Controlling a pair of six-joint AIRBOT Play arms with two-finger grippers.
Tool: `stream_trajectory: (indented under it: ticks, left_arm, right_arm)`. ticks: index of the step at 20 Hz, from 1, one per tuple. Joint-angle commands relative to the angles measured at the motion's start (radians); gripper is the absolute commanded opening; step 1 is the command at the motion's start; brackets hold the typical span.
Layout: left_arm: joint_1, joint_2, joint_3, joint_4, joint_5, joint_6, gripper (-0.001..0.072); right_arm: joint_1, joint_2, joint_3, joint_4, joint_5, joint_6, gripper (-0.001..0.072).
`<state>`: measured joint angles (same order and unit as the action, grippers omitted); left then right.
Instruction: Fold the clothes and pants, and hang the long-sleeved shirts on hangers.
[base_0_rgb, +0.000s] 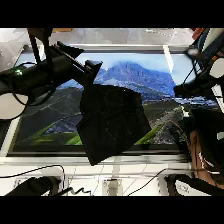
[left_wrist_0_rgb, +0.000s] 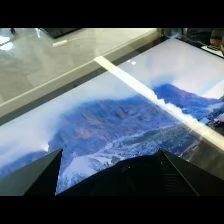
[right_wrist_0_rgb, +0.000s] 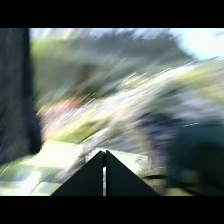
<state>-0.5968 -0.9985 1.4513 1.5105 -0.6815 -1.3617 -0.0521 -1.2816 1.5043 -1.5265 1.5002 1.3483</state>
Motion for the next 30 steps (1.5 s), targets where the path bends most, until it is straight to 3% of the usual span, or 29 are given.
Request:
stream_trajectory:
  ticks: [1, 2, 3, 4, 6, 8, 9, 11, 14, 17, 20, 22, 23, 24, 25, 27, 30]
  left_arm:
    - [0.0, 0.0, 0.0, 0.074, -0.066, 0.0, 0.0685]
    - [0.002, 0.0, 0.0, 0.108, -0.096, 0.0, 0.0685]
    - [0.011, 0.0, 0.0, 0.12, -0.131, 0.0, 0.0683]
    - [0.015, -0.004, 0.0, 0.117, -0.169, -0.001, 0.0683]
    - [0.022, -0.028, -0.001, 0.113, -0.27, -0.035, 0.0675]
    - [0.027, -0.062, -0.016, 0.114, -0.327, -0.052, 0.0471]
    - [0.034, -0.074, -0.039, 0.114, -0.321, -0.052, 0.0419]
    - [0.047, -0.1, -0.082, 0.113, -0.303, -0.053, 0.0417]
    - [0.064, -0.14, -0.13, 0.113, -0.279, -0.107, 0.0418]
    - [0.103, -0.174, -0.141, 0.113, -0.259, -0.185, 0.0418]
    - [0.214, -0.211, -0.171, 0.113, -0.274, -0.193, 0.0417]
    - [0.312, -0.235, -0.21, 0.112, -0.342, -0.214, 0.0417]
    - [0.365, -0.245, -0.236, 0.108, -0.392, -0.212, 0.0416]
    - [0.412, -0.25, -0.261, 0.088, -0.439, -0.193, 0.0414]
    - [0.46, -0.25, -0.289, 0.035, -0.489, -0.137, 0.0397]
    - [0.543, -0.25, -0.344, -0.126, -0.597, 0.021, 0.0397]
    - [0.635, -0.25, -0.46, -0.34, -0.712, 0.174, 0.0399]
  right_arm:
    - [-0.216, -0.054, -0.226, 0.523, -0.003, -0.272, 0.0044]
    - [-0.251, -0.056, -0.29, 0.573, -0.039, -0.27, 0.0099]
    - [-0.268, -0.059, -0.348, 0.577, -0.076, -0.269, 0.033]
    - [-0.27, -0.065, -0.399, 0.57, -0.097, -0.269, 0.0422]
    - [-0.254, -0.085, -0.497, 0.552, -0.174, -0.257, 0.0446]
    - [-0.228, -0.119, -0.563, 0.537, -0.264, -0.204, 0.0452]
    - [-0.212, -0.149, -0.573, 0.538, -0.293, -0.188, 0.0453]
    - [-0.18, -0.219, -0.56, 0.558, -0.3, -0.185, 0.0503]
    - [-0.124, -0.322, -0.537, 0.578, -0.275, -0.186, 0.0509]
    - [-0.088, -0.383, -0.512, 0.605, -0.261, -0.192, 0.0507]
    - [-0.055, -0.392, -0.495, 0.607, -0.255, -0.215, 0.0504]
    - [-0.029, -0.392, -0.496, 0.598, -0.225, -0.249, 0.0429]
    - [-0.021, -0.392, -0.496, 0.583, -0.221, -0.254, 0.0428]
    - [-0.021, -0.392, -0.496, 0.573, -0.219, -0.275, 0.0366]
    - [-0.021, -0.392, -0.496, 0.574, -0.212, -0.294, 0.026]
    - [-0.023, -0.391, -0.495, 0.578, -0.199, -0.315, 0.0043]
    - [-0.023, -0.391, -0.496, 0.618, -0.167, -0.358, 0.0044]
